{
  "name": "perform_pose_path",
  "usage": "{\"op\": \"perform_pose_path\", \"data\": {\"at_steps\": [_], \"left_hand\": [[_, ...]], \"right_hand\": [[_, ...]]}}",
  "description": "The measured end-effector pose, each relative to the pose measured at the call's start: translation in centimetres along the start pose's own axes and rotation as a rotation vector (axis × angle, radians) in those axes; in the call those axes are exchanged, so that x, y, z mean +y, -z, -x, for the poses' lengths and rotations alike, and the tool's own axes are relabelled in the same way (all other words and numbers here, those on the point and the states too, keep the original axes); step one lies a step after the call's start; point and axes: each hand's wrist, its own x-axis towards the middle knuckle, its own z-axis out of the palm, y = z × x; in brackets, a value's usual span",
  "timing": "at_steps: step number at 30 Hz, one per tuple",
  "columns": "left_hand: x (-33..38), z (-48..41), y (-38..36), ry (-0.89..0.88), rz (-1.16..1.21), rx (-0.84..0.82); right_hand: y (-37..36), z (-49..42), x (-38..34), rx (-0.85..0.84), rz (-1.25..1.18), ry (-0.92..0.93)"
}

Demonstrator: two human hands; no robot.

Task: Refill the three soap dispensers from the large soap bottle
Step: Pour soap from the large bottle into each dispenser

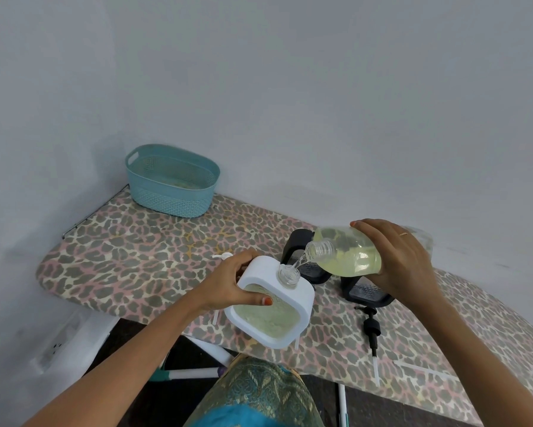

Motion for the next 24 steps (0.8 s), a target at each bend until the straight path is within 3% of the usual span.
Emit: {"op": "perform_pose_path", "data": {"at_steps": [24], "left_hand": [[0.15, 0.01, -0.20, -0.006, 0.046, -0.005]], "right_hand": [[0.34, 0.11, 0.24, 0.002, 0.008, 0.008]]}}
